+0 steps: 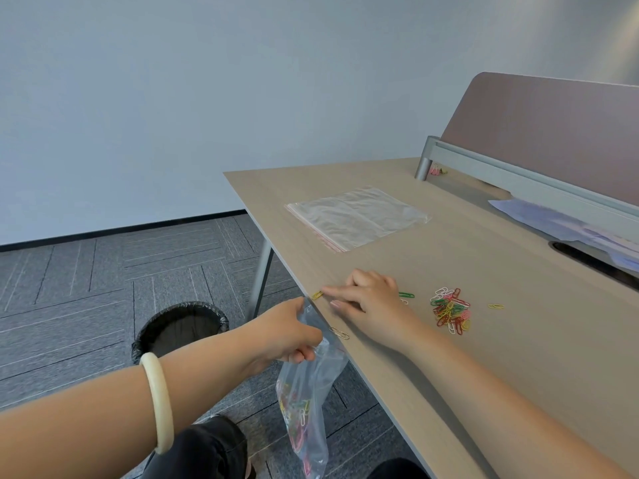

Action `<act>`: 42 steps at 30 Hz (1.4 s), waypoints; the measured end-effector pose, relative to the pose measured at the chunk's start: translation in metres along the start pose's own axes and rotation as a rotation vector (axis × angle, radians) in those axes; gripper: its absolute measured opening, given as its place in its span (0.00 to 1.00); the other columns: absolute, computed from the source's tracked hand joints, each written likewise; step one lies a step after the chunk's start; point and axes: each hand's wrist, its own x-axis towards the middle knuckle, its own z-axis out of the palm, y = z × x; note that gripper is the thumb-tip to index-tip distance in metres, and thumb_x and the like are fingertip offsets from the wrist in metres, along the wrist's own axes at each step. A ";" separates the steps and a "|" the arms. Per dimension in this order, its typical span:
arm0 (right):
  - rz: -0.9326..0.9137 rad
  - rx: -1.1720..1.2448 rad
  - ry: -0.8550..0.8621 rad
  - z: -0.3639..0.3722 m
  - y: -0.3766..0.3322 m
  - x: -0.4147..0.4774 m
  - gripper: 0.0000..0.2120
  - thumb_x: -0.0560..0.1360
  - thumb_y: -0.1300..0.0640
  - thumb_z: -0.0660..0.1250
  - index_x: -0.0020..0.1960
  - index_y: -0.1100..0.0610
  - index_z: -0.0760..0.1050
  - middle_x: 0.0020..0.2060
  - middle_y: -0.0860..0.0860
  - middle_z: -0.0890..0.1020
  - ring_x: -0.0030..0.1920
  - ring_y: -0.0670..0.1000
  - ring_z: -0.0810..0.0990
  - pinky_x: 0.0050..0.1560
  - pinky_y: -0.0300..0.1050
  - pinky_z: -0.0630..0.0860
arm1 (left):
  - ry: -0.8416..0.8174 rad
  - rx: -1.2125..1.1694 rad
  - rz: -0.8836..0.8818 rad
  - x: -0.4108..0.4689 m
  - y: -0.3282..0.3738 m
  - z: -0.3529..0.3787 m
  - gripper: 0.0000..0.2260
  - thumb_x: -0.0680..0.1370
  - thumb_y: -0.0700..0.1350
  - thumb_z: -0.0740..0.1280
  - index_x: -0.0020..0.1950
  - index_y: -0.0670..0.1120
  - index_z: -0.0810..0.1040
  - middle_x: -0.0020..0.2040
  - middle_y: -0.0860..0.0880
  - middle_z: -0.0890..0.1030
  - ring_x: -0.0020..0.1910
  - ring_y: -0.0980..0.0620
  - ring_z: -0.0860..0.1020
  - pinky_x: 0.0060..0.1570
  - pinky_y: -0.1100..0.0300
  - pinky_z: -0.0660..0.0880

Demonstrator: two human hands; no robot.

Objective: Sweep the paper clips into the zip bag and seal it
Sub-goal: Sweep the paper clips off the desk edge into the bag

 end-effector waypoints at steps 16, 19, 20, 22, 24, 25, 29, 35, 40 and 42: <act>-0.001 0.108 0.000 0.003 -0.001 -0.013 0.21 0.64 0.34 0.65 0.54 0.40 0.75 0.38 0.42 0.69 0.46 0.44 0.70 0.51 0.46 0.60 | 0.016 0.028 -0.010 0.005 -0.004 0.004 0.33 0.73 0.35 0.63 0.76 0.46 0.55 0.48 0.40 0.82 0.34 0.48 0.73 0.31 0.62 0.68; 0.016 0.104 0.055 0.003 -0.008 -0.011 0.20 0.67 0.35 0.65 0.55 0.43 0.74 0.41 0.40 0.70 0.48 0.45 0.70 0.52 0.45 0.59 | 0.020 0.027 -0.014 0.003 -0.004 0.005 0.34 0.73 0.35 0.63 0.76 0.46 0.53 0.36 0.45 0.79 0.30 0.50 0.73 0.30 0.63 0.68; 0.047 0.102 0.091 -0.001 -0.005 -0.013 0.20 0.68 0.35 0.64 0.56 0.44 0.73 0.45 0.41 0.72 0.50 0.45 0.71 0.54 0.46 0.60 | 0.016 0.034 -0.016 0.003 -0.004 0.004 0.34 0.73 0.35 0.62 0.76 0.46 0.54 0.36 0.43 0.80 0.27 0.52 0.72 0.29 0.63 0.69; 0.142 -0.004 0.183 -0.011 0.013 -0.018 0.23 0.71 0.35 0.61 0.61 0.45 0.71 0.55 0.44 0.72 0.58 0.47 0.69 0.61 0.47 0.59 | 0.009 0.035 -0.027 0.003 -0.005 0.003 0.34 0.72 0.35 0.63 0.76 0.46 0.55 0.34 0.43 0.81 0.24 0.54 0.71 0.27 0.65 0.69; 0.305 -0.193 0.295 -0.023 0.039 -0.025 0.30 0.70 0.32 0.58 0.66 0.47 0.67 0.65 0.49 0.69 0.67 0.53 0.64 0.67 0.51 0.55 | 0.009 0.024 -0.035 0.003 -0.006 0.003 0.34 0.72 0.35 0.63 0.76 0.46 0.55 0.30 0.44 0.79 0.23 0.55 0.71 0.27 0.65 0.69; 0.424 -0.263 0.306 -0.029 0.053 -0.030 0.34 0.70 0.31 0.56 0.70 0.47 0.63 0.70 0.52 0.64 0.71 0.56 0.59 0.70 0.53 0.52 | 0.009 0.021 -0.034 0.003 -0.005 0.003 0.33 0.72 0.34 0.62 0.76 0.45 0.55 0.29 0.45 0.79 0.23 0.55 0.71 0.27 0.66 0.69; 0.849 -0.221 0.176 -0.042 0.097 -0.046 0.45 0.66 0.24 0.47 0.75 0.46 0.45 0.77 0.55 0.44 0.75 0.58 0.38 0.72 0.58 0.36 | 0.006 0.031 -0.028 0.000 -0.002 0.005 0.30 0.72 0.34 0.62 0.73 0.46 0.60 0.28 0.45 0.78 0.22 0.55 0.69 0.28 0.65 0.68; 0.862 -0.113 0.075 -0.042 0.109 -0.048 0.45 0.69 0.26 0.43 0.75 0.55 0.49 0.76 0.59 0.53 0.76 0.58 0.47 0.75 0.53 0.46 | 0.010 0.031 -0.027 -0.001 -0.002 0.006 0.30 0.73 0.34 0.62 0.73 0.46 0.59 0.28 0.45 0.78 0.23 0.55 0.69 0.27 0.65 0.69; 0.631 -0.069 -0.015 -0.031 0.076 -0.042 0.42 0.72 0.30 0.48 0.76 0.55 0.47 0.77 0.55 0.50 0.76 0.53 0.45 0.75 0.48 0.44 | 0.009 0.036 -0.030 0.001 -0.002 0.007 0.30 0.73 0.34 0.63 0.73 0.46 0.60 0.29 0.45 0.78 0.22 0.56 0.70 0.26 0.66 0.70; 0.534 -0.100 -0.051 -0.024 0.063 -0.037 0.43 0.71 0.29 0.49 0.76 0.55 0.46 0.77 0.54 0.48 0.76 0.52 0.44 0.75 0.47 0.43 | 0.010 0.038 -0.034 0.002 -0.002 0.008 0.31 0.73 0.35 0.63 0.74 0.46 0.59 0.27 0.46 0.78 0.22 0.56 0.70 0.26 0.67 0.70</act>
